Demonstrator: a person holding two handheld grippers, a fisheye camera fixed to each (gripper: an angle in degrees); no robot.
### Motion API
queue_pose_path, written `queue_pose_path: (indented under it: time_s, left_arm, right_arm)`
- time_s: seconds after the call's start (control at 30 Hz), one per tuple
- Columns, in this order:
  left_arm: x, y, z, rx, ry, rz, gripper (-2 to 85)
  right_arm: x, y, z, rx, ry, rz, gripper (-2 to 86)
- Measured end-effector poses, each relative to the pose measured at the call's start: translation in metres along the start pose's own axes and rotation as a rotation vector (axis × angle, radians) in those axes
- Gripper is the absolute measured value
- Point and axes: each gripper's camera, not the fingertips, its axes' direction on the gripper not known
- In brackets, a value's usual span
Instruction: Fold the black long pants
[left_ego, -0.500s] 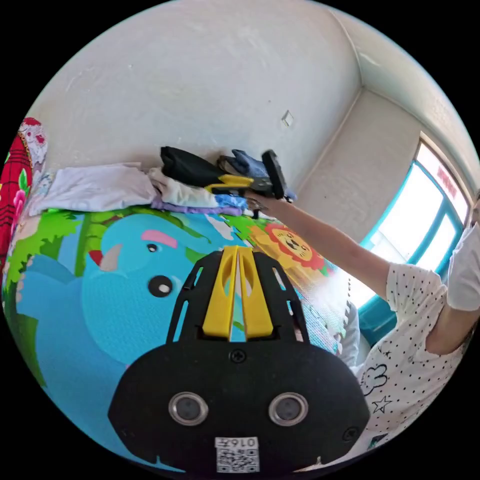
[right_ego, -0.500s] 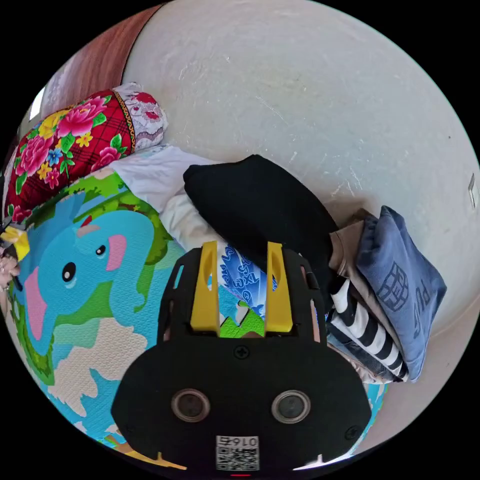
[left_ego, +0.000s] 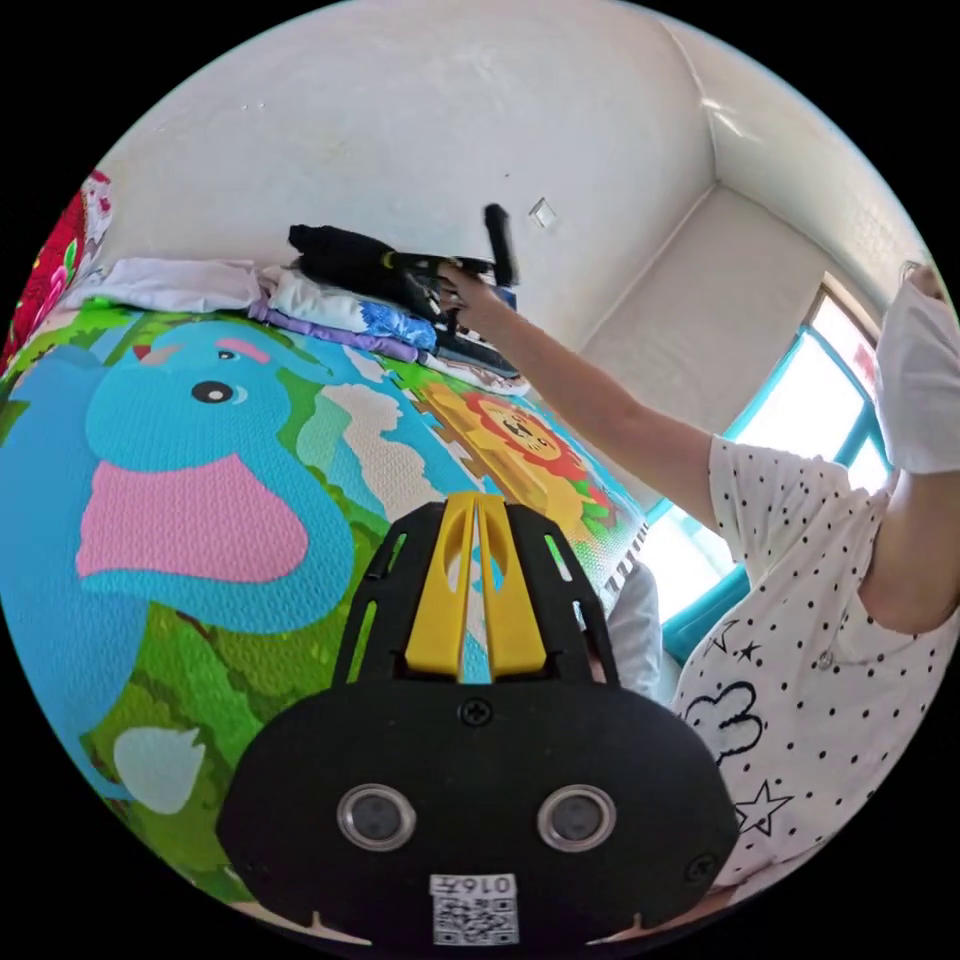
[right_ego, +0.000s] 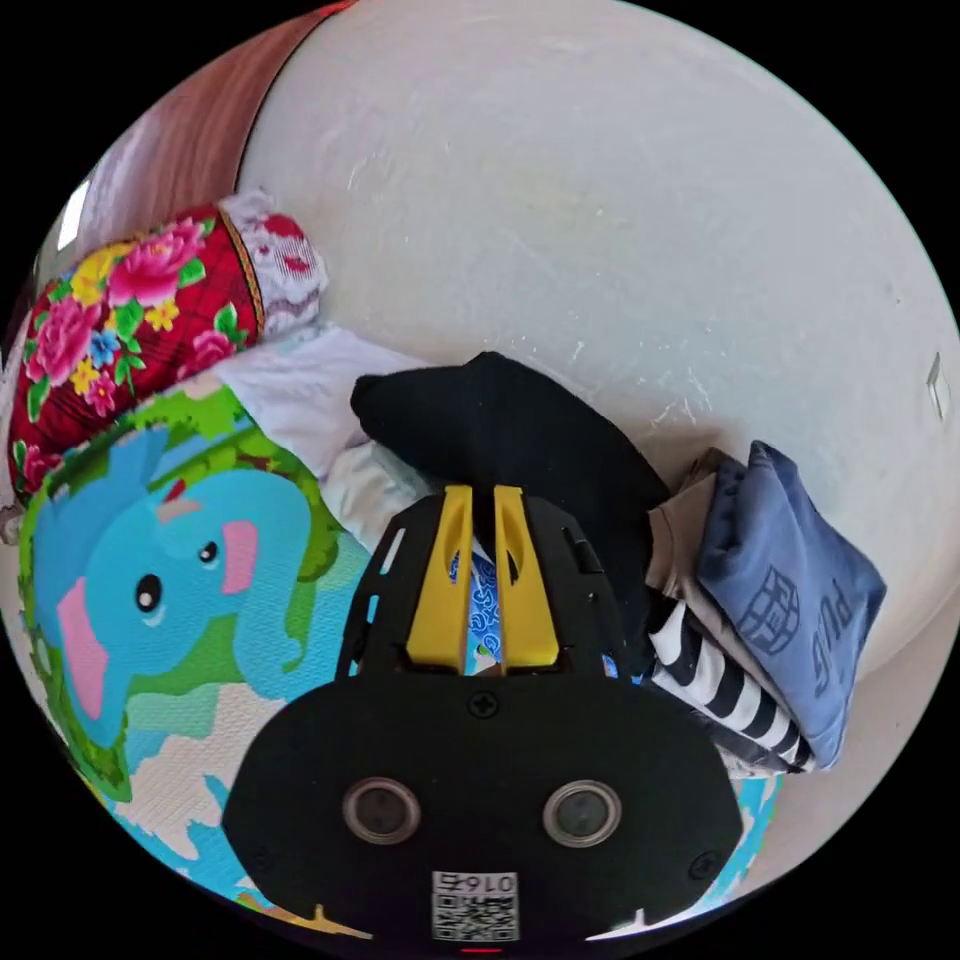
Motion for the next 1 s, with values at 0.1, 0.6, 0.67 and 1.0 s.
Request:
queue_pose_path:
  time_s: [0.1, 0.6, 0.67, 1.0]
  left_arm:
    - [0.019, 0.006, -0.009, 0.011, -0.066, 0.027, -0.6]
    - [0.127, 0.049, 0.042, 0.032, -0.446, 0.057, 12.4]
    - [0.131, 0.044, 0.058, 0.063, -0.438, 0.057, 12.3]
    - [0.17, 0.043, 0.136, 0.058, -0.223, 0.018, 3.2]
  right_arm:
    - [0.031, 0.058, -0.096, 0.071, -0.105, -0.005, 2.6]
    - [0.028, 0.398, -0.479, 0.043, -0.212, 0.142, 5.3]
    - [0.05, 0.422, -0.525, 0.175, -0.189, 0.279, 5.2]
    - [0.107, 0.464, -0.682, 0.23, 0.012, 0.265, 8.2]
